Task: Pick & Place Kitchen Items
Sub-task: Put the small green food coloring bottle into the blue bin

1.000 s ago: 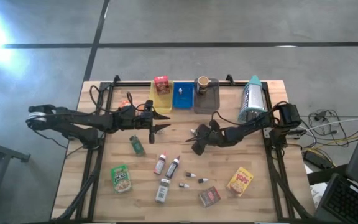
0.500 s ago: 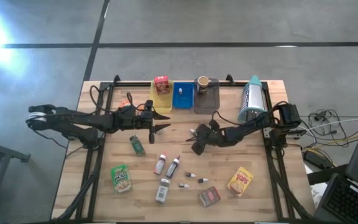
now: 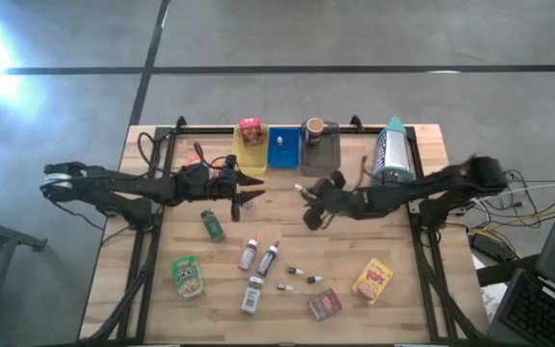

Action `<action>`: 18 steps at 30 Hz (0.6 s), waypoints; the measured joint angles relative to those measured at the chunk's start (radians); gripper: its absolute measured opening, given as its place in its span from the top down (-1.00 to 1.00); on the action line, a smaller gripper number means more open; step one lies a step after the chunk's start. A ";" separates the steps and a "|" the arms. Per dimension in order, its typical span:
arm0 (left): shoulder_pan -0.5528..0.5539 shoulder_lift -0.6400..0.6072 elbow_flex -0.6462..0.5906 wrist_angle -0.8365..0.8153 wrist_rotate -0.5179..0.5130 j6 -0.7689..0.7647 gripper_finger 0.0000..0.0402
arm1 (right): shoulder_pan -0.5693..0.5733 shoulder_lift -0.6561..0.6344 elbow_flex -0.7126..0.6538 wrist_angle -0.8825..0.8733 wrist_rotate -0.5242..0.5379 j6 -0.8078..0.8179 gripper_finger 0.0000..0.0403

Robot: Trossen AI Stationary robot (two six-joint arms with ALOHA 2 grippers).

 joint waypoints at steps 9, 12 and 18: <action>0.000 0.119 0.007 0.355 0.000 -0.050 0.34 | 0.040 -0.367 -0.037 0.003 0.045 -0.197 0.65; 0.000 0.186 0.054 0.471 0.000 -0.072 0.34 | 0.054 -0.449 -0.043 -0.005 0.023 -0.244 0.63; 0.006 0.260 0.299 0.051 0.187 -0.055 0.32 | 0.071 -0.535 -0.037 -0.096 -0.110 -0.262 0.56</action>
